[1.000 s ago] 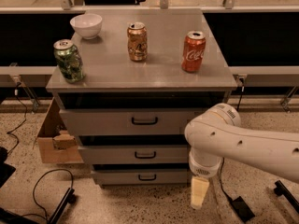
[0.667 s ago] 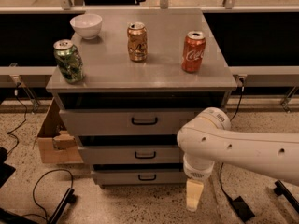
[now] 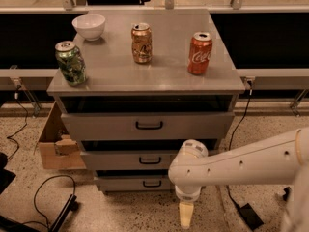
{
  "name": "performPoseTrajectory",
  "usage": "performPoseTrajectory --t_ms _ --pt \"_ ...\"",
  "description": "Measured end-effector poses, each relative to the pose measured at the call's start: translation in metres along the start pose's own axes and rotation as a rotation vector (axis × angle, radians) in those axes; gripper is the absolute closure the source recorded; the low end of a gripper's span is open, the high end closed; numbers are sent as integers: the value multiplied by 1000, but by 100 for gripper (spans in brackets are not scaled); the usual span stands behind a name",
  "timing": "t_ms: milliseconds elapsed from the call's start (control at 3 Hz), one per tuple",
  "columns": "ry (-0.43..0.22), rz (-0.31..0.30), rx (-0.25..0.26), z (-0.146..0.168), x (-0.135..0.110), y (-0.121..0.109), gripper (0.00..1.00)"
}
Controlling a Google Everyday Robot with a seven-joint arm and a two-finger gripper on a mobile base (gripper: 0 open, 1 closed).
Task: Open bottom drawer
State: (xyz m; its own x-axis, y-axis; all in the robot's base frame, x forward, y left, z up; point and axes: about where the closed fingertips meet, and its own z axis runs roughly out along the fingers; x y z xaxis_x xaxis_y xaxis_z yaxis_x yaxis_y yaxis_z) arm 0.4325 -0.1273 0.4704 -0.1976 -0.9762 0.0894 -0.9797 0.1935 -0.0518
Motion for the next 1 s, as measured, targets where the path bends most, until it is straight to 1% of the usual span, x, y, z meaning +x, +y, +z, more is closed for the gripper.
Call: performPoseTrajectory --t_ms 333,667,1000 --pt "-32 -36 17 60 -30 -17 0" --pt "-53 -62 4 108 -53 -31 0" --pt "-53 -51 -45 142 -57 -33 0"
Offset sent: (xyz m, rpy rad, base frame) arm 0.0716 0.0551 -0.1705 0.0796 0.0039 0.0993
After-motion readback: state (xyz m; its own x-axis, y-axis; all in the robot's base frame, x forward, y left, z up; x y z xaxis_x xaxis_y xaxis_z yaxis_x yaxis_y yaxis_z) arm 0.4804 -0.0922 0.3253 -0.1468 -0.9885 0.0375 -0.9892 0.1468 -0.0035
